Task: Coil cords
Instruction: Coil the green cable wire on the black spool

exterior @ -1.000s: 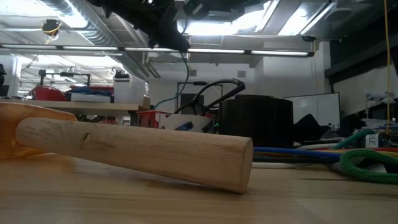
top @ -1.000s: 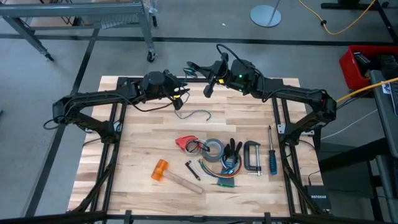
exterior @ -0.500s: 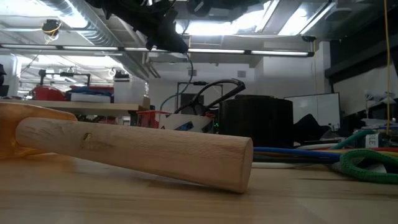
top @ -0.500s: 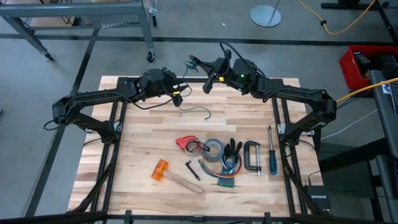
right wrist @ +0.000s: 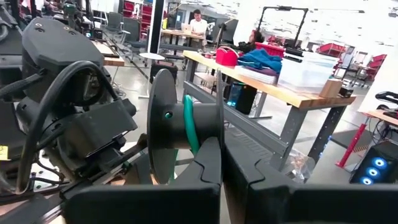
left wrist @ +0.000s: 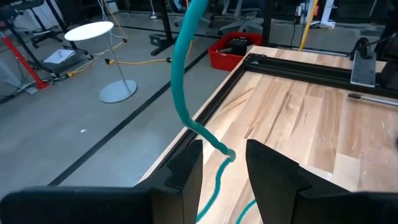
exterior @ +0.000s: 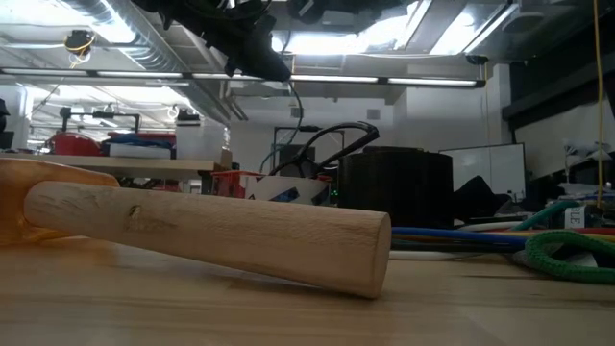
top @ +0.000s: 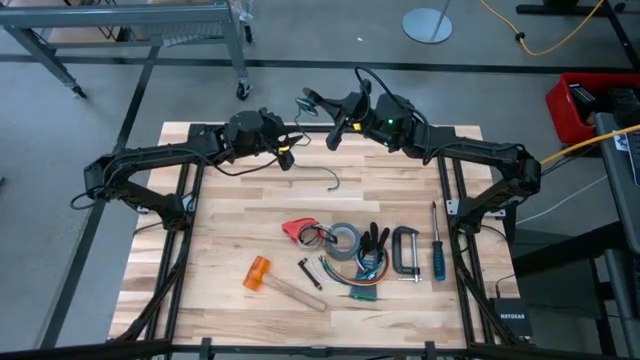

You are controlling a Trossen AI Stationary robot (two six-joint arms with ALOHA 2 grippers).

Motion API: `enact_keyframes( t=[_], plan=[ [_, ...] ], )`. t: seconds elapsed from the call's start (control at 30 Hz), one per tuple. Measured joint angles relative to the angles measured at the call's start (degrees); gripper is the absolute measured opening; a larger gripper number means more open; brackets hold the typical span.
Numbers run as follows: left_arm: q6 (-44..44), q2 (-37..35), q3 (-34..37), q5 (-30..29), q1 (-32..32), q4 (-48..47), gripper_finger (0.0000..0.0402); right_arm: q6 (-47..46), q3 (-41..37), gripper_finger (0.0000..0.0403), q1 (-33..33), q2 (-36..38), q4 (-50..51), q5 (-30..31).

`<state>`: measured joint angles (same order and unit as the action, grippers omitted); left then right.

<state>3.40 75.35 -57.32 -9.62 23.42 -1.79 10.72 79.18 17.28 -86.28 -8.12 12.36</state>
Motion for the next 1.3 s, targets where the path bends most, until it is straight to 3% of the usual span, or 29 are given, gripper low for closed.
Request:
enact_keyframes(
  t=[0.63, 0.93, 1.3],
  plan=[
    [-0.61, 0.0, 0.0, -1.23, 0.0, -0.05, 0.0112, -0.61, -0.04, 0.0001, 0.0, -0.02, -1.95, -4.0],
    [-0.79, 0.0, 0.0, -1.32, 0.0, -0.1, 0.0013, -0.61, -0.04, 0.0001, 0.0, -0.02, -2.4, -4.03],
    [-3.49, 0.0, 0.0, -1.32, -0.41, -0.07, 0.0003, -0.23, -0.04, 0.0001, -0.04, -0.02, -2.42, -1.97]
  ],
)
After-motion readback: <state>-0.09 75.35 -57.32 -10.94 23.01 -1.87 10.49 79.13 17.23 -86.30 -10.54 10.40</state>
